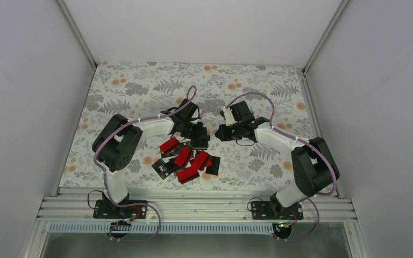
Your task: Put the credit cards into the card holder
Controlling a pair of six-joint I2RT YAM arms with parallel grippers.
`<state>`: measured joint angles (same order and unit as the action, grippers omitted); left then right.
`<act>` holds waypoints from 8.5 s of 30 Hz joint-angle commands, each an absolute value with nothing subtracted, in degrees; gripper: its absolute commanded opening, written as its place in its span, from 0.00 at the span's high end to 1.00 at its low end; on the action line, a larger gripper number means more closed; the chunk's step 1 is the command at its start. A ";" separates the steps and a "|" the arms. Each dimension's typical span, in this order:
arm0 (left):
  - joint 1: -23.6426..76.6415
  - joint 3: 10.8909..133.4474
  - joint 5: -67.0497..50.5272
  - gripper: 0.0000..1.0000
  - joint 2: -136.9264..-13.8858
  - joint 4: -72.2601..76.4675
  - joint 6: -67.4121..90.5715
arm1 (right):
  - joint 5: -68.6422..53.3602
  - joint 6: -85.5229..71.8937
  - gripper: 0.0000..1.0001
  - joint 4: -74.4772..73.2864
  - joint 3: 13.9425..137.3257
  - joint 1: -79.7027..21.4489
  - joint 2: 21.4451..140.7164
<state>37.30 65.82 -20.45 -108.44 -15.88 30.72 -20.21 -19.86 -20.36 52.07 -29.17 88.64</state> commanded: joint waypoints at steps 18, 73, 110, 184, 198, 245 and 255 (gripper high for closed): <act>37.30 67.64 -20.91 0.98 -108.65 -15.81 30.94 | -21.08 -18.65 0.91 -20.21 51.99 -28.56 87.44; 36.40 65.91 -18.08 0.98 -107.75 -17.64 28.89 | -33.76 -21.54 0.96 -9.49 51.51 -30.03 105.10; 37.39 63.19 -11.21 0.98 -110.29 -18.35 25.93 | -33.60 -21.64 0.96 -10.76 52.86 -30.02 105.60; 49.34 56.75 5.85 0.77 -95.65 -22.82 26.87 | -36.30 -21.44 0.96 -18.28 59.73 -28.69 98.36; 44.88 53.07 -2.92 0.70 -90.79 -19.10 28.29 | -39.82 -21.24 0.96 -16.61 55.06 -29.60 97.29; 37.16 44.45 -20.94 0.78 -98.48 1.31 30.15 | -39.77 -21.29 0.96 -12.71 57.47 -32.45 108.95; 36.83 46.22 -20.81 0.81 -100.38 -0.13 30.14 | -38.71 -21.06 0.96 -14.77 59.28 -32.64 110.41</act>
<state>36.64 45.21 -21.30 -97.36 -1.10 30.09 -40.34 -21.78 -14.06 57.76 -31.22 107.63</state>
